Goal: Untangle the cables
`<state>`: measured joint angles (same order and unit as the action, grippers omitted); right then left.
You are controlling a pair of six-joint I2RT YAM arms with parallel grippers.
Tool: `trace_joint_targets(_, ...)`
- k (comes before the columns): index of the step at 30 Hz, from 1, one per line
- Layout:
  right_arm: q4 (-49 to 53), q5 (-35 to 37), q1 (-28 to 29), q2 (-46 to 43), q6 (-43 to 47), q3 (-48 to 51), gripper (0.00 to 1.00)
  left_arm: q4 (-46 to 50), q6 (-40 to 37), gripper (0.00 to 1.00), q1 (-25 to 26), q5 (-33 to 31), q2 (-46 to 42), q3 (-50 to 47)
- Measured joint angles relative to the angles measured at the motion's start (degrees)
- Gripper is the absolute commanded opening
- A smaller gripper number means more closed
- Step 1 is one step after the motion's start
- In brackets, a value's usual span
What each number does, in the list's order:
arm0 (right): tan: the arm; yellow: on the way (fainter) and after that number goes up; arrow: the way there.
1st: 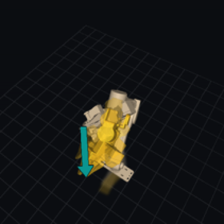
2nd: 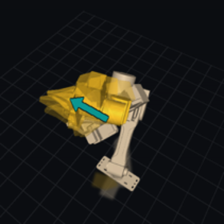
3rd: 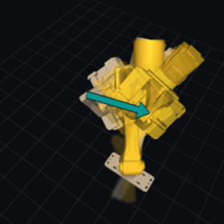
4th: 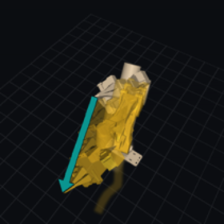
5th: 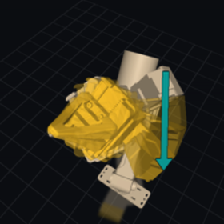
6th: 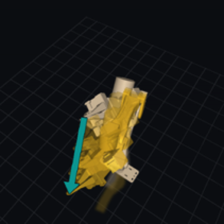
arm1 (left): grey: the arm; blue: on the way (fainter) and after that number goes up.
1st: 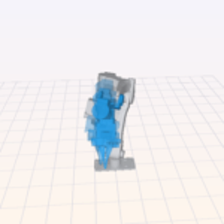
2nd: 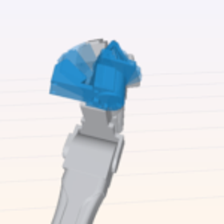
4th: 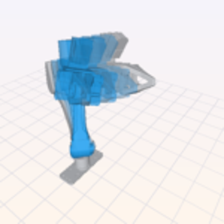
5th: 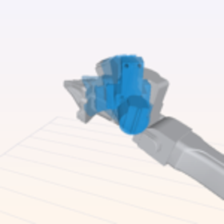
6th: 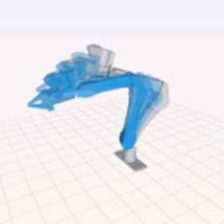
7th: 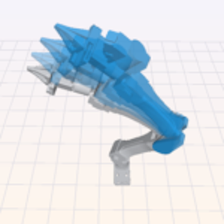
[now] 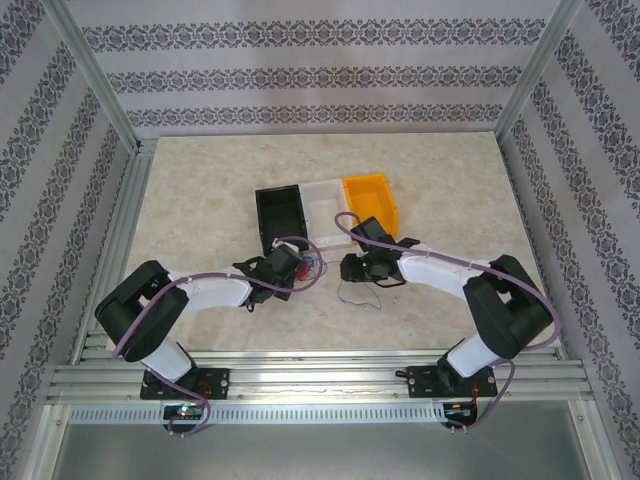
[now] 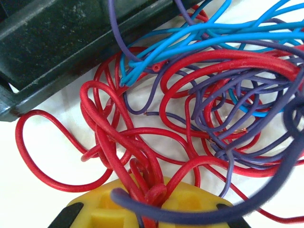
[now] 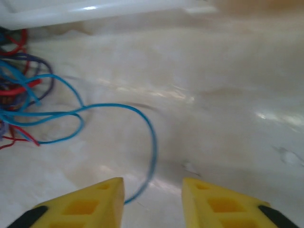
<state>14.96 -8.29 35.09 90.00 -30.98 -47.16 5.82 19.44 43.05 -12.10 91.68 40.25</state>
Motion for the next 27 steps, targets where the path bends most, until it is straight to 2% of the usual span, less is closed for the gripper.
trace_joint_targets(5, -0.17, -1.05, 0.33, 2.97, 1.25, -2.84, 0.47, 0.55, -0.13, 0.0, 0.0, 0.0, 0.55, 0.46)
trace_joint_targets(11, 0.33, 0.22, 0.52, 5.44, 1.44, -3.8, 0.45, 0.68, -0.22, 0.0, 0.0, 0.0, 0.59, 0.55)
trace_joint_targets(13, 0.46, 1.29, 0.83, 6.32, 1.55, -3.82, 0.38, 0.68, -0.22, 0.0, 0.0, 0.0, 0.59, 0.55)
trace_joint_targets(15, 0.72, 2.93, 1.18, 7.26, 1.77, -4.15, 0.16, 0.68, -0.22, 0.0, 0.0, 0.0, 0.59, 0.55)
trace_joint_targets(17, 0.96, 3.82, 1.11, 7.32, 1.88, -4.44, 0.01, 0.66, -0.2, 0.0, 0.02, -0.02, 0.59, 0.55)
trace_joint_targets(22, 0.44, 6.03, 0.79, 6.1, 1.25, -3.87, 0.0, 0.66, -0.15, 0.0, 0.02, -0.02, 0.59, 0.55)
trace_joint_targets(27, 2.38, 10.51, -4.76, -4.52, 0.11, -0.81, 0.0, 0.33, 0.48, 0.0, 0.02, -0.07, 0.46, 0.31)
